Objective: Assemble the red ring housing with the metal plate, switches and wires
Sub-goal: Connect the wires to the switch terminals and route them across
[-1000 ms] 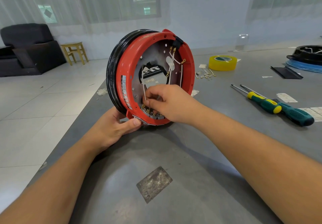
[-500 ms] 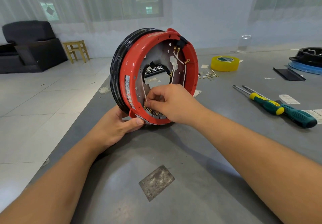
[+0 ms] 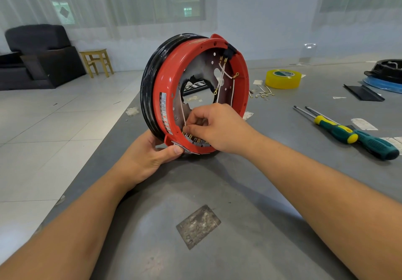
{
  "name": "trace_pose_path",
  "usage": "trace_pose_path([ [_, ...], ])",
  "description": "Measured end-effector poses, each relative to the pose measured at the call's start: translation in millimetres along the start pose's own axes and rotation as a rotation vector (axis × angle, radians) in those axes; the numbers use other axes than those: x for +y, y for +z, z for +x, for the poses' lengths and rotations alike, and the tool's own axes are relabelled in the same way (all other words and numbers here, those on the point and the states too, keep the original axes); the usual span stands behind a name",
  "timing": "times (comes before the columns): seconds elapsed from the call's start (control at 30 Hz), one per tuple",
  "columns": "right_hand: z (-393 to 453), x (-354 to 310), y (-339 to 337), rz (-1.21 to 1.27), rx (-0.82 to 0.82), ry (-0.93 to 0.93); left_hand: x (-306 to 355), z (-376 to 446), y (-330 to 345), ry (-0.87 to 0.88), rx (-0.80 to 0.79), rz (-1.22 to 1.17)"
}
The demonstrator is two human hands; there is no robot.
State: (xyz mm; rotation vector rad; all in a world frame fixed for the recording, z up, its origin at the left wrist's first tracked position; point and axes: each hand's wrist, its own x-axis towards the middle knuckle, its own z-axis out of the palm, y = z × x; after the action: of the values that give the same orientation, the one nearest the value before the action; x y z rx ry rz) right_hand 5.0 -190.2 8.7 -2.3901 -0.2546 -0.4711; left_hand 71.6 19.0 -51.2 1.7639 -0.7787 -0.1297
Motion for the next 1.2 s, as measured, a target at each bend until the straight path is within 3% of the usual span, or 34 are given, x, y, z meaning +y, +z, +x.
trace_pose_path([
  [0.17, 0.8, 3.3, 1.9, -0.015, 0.013, 0.0, 3.1, -0.4, 1.3, -0.017, 0.002, -0.033],
  [0.47, -5.5, 4.7, 21.4, 0.019, 0.18, -0.031, 8.0, -0.9, 4.7, -0.075, 0.061, -0.267],
  [0.6, -11.6, 3.4, 29.2, -0.095, 0.16, -0.142, 8.1, 0.7, 15.2, -0.103, 0.178, -0.379],
  [0.73, -23.3, 9.7, 32.0, -0.175, 0.158, -0.233, 8.5, 1.1, 10.2, -0.142, 0.175, -0.604],
  [0.83, -28.0, 18.3, 28.2, -0.374, 0.16, -0.277, 8.3, 1.9, 7.7, -0.186, 0.228, -0.688],
  [0.97, -27.5, 25.0, 25.0, -0.737, 0.278, -0.281, 7.9, 4.9, 5.3, -0.254, 0.268, -0.747],
  [1.2, -25.8, 29.5, 26.1, -0.826, 0.288, -0.288, 9.4, 5.3, 5.9, -0.28, 0.265, -0.739],
])
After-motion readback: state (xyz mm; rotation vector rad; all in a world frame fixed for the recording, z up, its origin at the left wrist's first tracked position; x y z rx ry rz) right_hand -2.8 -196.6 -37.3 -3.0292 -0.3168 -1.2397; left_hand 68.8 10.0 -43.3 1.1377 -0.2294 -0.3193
